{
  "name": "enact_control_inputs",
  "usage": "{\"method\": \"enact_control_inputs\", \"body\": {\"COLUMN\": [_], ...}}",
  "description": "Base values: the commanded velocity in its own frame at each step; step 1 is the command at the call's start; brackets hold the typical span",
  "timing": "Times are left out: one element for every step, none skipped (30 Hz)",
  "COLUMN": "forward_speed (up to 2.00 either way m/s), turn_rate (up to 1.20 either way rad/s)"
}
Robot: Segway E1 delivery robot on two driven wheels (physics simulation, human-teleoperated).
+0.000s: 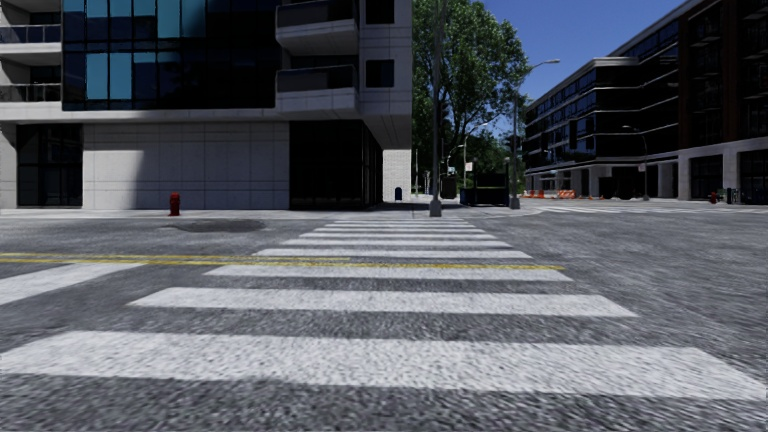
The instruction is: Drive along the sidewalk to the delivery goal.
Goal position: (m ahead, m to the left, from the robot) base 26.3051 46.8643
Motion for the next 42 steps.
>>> {"method": "enact_control_inputs", "body": {"forward_speed": [2.00, 2.00, 2.00, 2.00, 2.00, 2.00, 2.00, 2.00, 2.00, 2.00, 2.00, 2.00, 2.00, 2.00, 2.00, 2.00, 2.00, 2.00, 2.00, 2.00, 2.00, 2.00, 2.00, 2.00, 2.00, 2.00, 2.00, 2.00, 2.00, 2.00, 2.00, 2.00, 2.00, 2.00, 2.00, 2.00, 2.00, 2.00, 2.00, 2.00, 2.00, 2.00], "turn_rate": [0.00, 0.00, 0.00, 0.00, 0.00, 0.00, 0.00, 0.00, 0.00, 0.00, 0.00, 0.00, 0.00, 0.00, 0.00, 0.00, 0.00, 0.00, 0.00, 0.00, 0.00, 0.00, 0.00, 0.00, 0.00, 0.00, 0.00, 0.00, 0.00, 0.00, 0.00, 0.00, 0.00, 0.00, 0.00, 0.00, 0.00, 0.00, 0.00, 0.00, 0.00, 0.00]}}
